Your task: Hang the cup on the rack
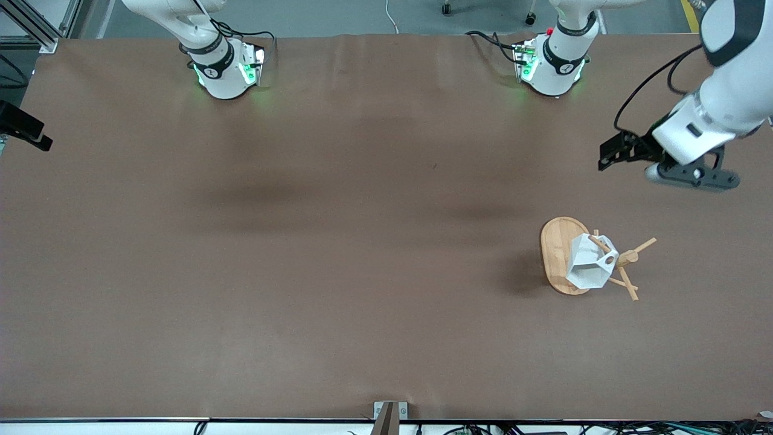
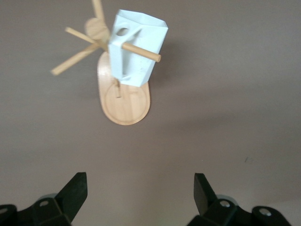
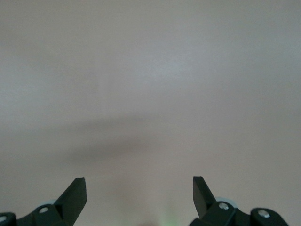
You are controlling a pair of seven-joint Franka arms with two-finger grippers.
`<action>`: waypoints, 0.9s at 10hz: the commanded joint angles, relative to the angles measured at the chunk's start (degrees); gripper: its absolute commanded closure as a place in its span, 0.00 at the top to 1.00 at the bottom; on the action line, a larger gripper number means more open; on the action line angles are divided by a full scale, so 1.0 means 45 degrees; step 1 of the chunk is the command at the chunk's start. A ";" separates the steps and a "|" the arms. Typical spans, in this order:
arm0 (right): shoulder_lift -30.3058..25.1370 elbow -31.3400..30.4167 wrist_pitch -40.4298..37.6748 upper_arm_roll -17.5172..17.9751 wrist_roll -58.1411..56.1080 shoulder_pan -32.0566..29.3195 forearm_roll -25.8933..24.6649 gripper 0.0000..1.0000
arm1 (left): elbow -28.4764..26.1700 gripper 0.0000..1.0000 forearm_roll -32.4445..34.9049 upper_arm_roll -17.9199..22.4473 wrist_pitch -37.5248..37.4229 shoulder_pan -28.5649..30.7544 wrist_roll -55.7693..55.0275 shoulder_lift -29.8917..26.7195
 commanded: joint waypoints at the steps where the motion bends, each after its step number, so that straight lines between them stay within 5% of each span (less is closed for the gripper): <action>1: 0.0104 0.0249 -0.0042 0.0187 -0.0280 -0.0305 -0.0249 1.00 | 0.1965 1.00 0.0498 0.0176 -0.1960 -0.0265 -0.0373 0.0373; 6: 0.0103 0.0249 -0.0042 0.0206 -0.0280 -0.0598 0.0104 1.00 | 0.5192 1.00 0.0675 0.0489 -0.3802 -0.1066 -0.1154 0.1583; 9: 0.0084 0.0249 -0.0081 0.0617 -0.0299 -0.1244 0.0377 1.00 | 0.5434 1.00 0.0694 0.0411 -0.4546 -0.1027 -0.1600 0.1529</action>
